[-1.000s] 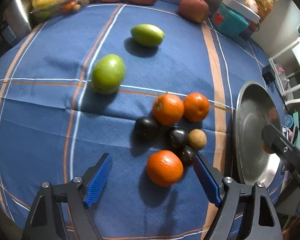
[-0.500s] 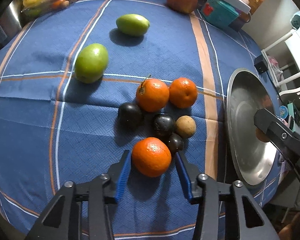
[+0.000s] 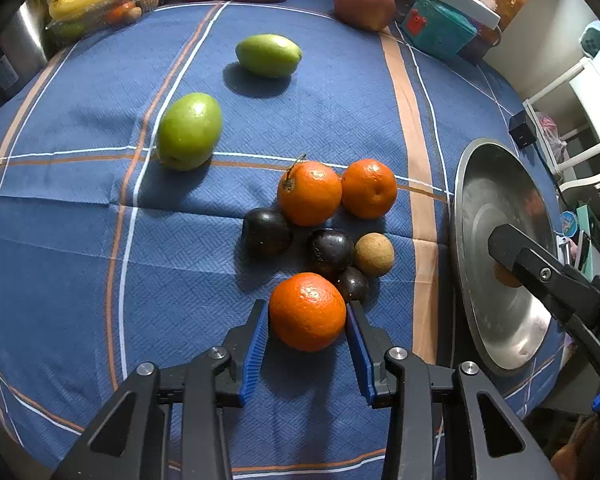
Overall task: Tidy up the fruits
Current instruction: 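Lift the kiwi with the right gripper while the left gripper grasps the large orange, then drop the kiwi into the steel bowl with the right gripper while the left carries the orange over it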
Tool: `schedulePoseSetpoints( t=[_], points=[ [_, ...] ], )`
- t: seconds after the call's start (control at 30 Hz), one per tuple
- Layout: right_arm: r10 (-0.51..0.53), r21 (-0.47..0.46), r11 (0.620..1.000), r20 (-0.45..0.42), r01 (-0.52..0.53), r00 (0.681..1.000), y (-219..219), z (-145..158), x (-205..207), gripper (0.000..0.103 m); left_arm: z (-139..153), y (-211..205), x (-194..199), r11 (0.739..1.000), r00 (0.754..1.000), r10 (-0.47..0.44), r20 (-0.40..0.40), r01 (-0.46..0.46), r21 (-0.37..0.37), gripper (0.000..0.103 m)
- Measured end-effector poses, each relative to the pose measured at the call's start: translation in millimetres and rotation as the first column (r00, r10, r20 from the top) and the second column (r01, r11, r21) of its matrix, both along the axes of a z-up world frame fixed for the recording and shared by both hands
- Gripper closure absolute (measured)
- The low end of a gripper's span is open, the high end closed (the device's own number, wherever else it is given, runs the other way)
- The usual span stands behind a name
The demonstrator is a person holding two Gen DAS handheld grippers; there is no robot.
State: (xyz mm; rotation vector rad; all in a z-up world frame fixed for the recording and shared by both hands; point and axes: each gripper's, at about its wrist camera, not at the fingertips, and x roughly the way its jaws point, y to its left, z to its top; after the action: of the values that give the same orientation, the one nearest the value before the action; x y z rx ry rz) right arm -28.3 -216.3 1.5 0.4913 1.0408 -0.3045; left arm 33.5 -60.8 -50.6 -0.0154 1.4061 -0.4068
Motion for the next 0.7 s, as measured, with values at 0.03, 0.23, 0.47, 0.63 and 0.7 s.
schedulePoseSetpoints(
  t=[0.03,0.23,0.47,0.63,0.7],
  points=[
    [-0.001,0.004,1.0,-0.001,0.001,1.0,-1,-1,0,0.076,1,1,0,1.0,1.0,0.002,0.002,-0.002,-0.001,0.062],
    [-0.005,0.019,1.0,0.001,0.005,1.0,-3,-3,-1,0.076,15,5,1,1.0,0.999,0.013,0.03,-0.013,-0.021,0.062],
    [-0.004,0.019,1.0,0.007,0.004,1.0,-3,-1,-3,0.076,31,18,9,0.998,0.995,0.057,0.077,-0.055,-0.03,0.062],
    [0.0,0.032,0.999,0.013,0.0,1.0,-4,-1,-3,0.076,36,20,9,0.998,0.993,0.056,0.106,-0.053,-0.025,0.062],
    [0.001,0.037,0.999,0.015,-0.002,1.0,-5,-1,-3,0.076,39,17,9,0.999,0.992,0.047,0.118,-0.045,-0.022,0.062]
  ],
)
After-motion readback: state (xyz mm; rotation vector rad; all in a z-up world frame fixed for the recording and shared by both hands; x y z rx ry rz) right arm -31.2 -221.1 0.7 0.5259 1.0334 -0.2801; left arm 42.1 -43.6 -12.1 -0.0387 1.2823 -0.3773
